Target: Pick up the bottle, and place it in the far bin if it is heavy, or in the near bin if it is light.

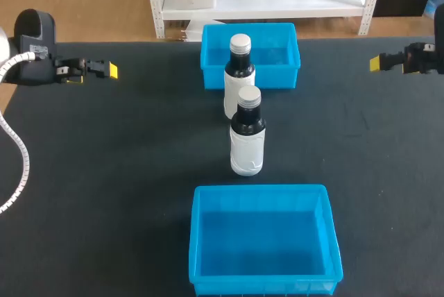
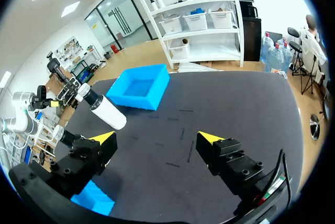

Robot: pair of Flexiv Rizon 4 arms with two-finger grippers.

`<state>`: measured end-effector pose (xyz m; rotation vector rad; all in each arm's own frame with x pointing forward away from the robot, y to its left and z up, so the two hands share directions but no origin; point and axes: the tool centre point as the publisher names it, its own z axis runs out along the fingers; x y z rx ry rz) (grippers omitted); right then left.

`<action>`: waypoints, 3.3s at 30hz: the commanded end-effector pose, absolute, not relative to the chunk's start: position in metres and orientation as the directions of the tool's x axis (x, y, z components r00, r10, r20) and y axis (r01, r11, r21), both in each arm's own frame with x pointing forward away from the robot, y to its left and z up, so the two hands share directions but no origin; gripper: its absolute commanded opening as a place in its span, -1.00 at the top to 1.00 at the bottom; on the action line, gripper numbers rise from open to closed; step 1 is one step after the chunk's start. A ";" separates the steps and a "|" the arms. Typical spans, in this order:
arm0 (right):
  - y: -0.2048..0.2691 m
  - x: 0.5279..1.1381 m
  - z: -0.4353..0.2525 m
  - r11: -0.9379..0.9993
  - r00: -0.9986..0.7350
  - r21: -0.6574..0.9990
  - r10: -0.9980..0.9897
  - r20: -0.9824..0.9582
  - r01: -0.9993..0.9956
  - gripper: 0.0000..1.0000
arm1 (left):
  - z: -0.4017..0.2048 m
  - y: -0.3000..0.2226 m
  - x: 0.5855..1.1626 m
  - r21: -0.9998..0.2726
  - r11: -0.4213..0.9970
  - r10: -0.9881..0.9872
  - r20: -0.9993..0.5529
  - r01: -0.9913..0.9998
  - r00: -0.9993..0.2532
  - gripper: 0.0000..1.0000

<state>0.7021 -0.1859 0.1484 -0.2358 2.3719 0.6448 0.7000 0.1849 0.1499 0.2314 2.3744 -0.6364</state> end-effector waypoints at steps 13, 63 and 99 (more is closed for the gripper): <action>-0.185 0.701 0.149 0.865 -0.766 0.384 0.000 -0.643 -0.322 -1.00 | 0.150 0.185 0.700 -0.383 0.866 0.000 -0.642 0.321 -0.767 -1.00; -0.134 0.673 0.148 0.208 -0.159 0.054 -0.533 -0.831 -0.977 -1.00 | 0.150 0.185 0.700 -0.383 0.866 0.000 -0.642 0.321 -0.767 -1.00; 0.026 0.630 0.127 0.006 -0.047 0.051 -0.482 -0.875 -0.999 -1.00 | 0.150 0.185 0.700 -0.383 0.866 0.000 -0.642 0.321 -0.767 -1.00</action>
